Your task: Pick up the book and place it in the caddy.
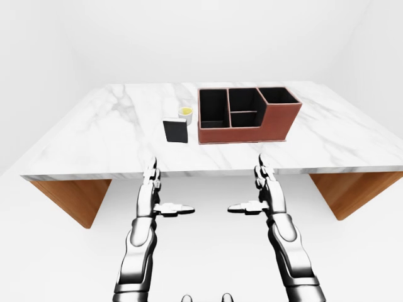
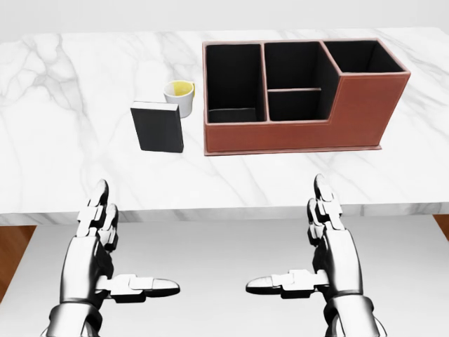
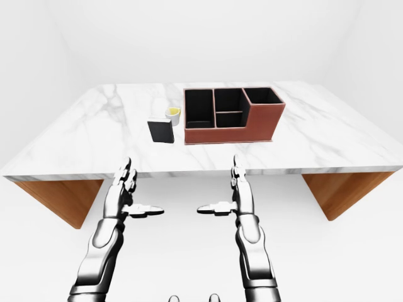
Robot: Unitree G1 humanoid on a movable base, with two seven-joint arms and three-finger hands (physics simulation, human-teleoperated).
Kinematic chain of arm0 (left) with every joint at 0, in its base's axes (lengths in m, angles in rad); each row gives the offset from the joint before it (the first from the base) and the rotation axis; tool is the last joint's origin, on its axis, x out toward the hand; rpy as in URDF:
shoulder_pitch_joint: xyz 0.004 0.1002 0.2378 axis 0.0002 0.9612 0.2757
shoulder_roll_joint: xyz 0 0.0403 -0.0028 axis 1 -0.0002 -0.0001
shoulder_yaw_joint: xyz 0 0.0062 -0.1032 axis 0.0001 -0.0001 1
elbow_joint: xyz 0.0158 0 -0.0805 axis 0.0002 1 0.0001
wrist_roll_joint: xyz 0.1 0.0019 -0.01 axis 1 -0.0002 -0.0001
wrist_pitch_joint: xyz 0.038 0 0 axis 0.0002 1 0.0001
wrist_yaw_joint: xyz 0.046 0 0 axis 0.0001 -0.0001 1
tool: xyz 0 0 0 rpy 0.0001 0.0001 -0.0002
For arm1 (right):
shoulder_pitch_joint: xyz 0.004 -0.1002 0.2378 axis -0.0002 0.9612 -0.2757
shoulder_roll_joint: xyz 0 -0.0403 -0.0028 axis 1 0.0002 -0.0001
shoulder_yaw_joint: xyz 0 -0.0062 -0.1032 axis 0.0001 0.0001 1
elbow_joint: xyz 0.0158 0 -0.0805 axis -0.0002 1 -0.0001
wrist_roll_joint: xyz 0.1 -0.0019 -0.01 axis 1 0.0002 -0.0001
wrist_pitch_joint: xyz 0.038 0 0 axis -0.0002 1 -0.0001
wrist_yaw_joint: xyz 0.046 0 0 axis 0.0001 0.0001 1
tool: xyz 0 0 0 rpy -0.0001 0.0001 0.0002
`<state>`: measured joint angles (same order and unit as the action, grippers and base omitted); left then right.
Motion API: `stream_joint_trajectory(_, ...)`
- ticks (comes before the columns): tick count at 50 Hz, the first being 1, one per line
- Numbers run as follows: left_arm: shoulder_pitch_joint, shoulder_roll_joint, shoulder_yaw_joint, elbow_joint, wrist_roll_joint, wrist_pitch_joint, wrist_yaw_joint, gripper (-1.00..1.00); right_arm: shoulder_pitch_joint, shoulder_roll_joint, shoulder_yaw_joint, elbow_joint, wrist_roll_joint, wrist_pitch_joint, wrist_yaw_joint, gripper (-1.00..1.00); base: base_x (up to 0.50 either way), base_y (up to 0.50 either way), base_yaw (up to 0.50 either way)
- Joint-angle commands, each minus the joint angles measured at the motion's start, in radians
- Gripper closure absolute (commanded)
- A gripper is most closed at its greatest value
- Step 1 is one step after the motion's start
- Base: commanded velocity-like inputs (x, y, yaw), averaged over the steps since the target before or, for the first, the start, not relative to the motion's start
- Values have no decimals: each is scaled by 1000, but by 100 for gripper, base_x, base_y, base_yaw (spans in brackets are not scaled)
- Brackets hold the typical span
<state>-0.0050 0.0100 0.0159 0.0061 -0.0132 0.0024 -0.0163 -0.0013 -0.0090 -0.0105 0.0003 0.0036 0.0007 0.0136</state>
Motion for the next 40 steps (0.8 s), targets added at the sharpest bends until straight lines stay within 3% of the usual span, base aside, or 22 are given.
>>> stream_joint_trajectory(1,-33,30,47,-11,-29,50,-38,-100,-17,-16,-17,-10,-19,19,24,-100,0,0,0)
stream_joint_trajectory(2,-34,30,48,-12,-28,52,-38,-100,-17,-16,-18,-10,-19,20,24,-100,0,0,0)
stream_joint_trajectory(3,-46,38,57,-27,-34,78,-44,-100,-26,-17,-22,-27,-16,44,28,-100,0,0,0)
stream_joint_trajectory(5,-62,48,69,-63,-35,85,-50,-100,-41,-20,-24,-55,-15,85,32,-100,0,0,0)
stream_joint_trajectory(15,-250,128,143,-54,-54,85,-64,-100,-252,-43,-53,-95,25,87,24,-100,0,0,0)
stream_joint_trajectory(20,-323,159,154,-48,-64,85,-61,-100,-284,-48,-49,-120,48,87,30,-100,0,0,0)
stream_joint_trajectory(30,-319,170,166,-129,-64,85,-60,-100,-281,-55,-58,-230,93,87,31,-100,9,0,0)
stream_joint_trajectory(40,-263,186,202,-232,-69,85,-69,-100,-280,-57,-59,-247,96,87,34,-100,48,8,0)
